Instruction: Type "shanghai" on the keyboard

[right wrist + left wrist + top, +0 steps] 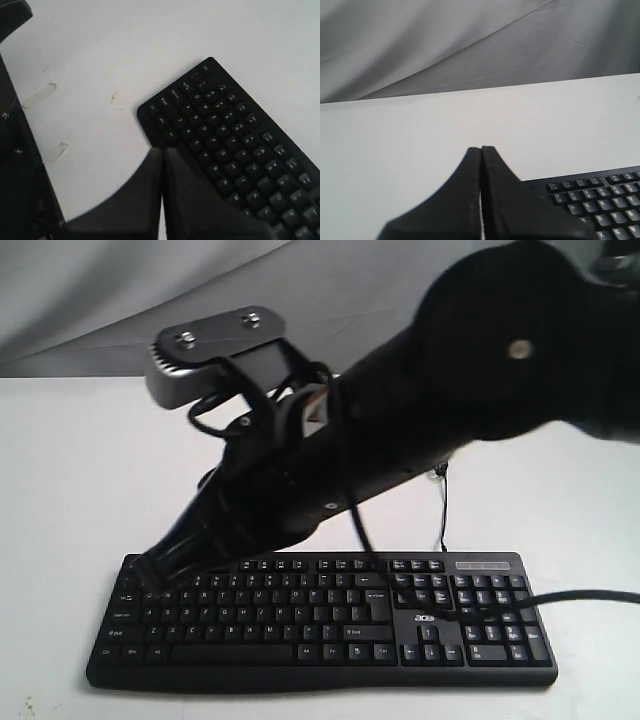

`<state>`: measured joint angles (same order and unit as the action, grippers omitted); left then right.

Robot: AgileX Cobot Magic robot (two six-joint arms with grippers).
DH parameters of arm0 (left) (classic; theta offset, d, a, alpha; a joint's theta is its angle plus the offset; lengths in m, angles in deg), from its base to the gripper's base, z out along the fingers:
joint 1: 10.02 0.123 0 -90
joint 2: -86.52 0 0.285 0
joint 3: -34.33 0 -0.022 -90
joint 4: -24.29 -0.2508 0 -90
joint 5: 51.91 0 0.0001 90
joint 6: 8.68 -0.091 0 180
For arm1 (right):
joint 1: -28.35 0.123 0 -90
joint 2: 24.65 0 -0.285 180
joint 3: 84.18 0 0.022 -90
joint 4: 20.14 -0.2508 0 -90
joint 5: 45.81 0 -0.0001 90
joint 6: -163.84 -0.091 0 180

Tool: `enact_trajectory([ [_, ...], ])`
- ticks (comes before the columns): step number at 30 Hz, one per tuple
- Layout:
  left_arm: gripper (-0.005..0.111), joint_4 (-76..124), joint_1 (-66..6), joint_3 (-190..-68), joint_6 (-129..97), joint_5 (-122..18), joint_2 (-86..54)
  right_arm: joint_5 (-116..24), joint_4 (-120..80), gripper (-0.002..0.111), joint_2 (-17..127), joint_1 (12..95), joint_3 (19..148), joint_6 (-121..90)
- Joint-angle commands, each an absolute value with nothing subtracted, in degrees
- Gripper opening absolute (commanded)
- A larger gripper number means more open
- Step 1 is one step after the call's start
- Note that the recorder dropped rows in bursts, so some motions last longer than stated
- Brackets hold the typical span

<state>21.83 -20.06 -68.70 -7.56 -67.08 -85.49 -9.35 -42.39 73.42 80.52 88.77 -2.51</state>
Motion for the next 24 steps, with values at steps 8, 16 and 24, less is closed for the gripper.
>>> enact_trajectory([
  [8, 0.0, 21.6, -20.3, -68.5, -7.4, -66.7, -85.7, -24.2, -42.8, 0.0, 87.7, 83.1, 91.4, 4.2],
  [16, 0.0, 21.6, -20.3, -68.5, -7.4, -66.7, -85.7, -30.2, -45.6, 0.0, 95.5, 84.5, 91.4, 12.3],
  [24, 0.0, 21.6, -20.3, -68.5, -7.4, -66.7, -85.7, -29.9, -47.5, 0.0, 101.6, 84.9, 96.0, 12.3],
])
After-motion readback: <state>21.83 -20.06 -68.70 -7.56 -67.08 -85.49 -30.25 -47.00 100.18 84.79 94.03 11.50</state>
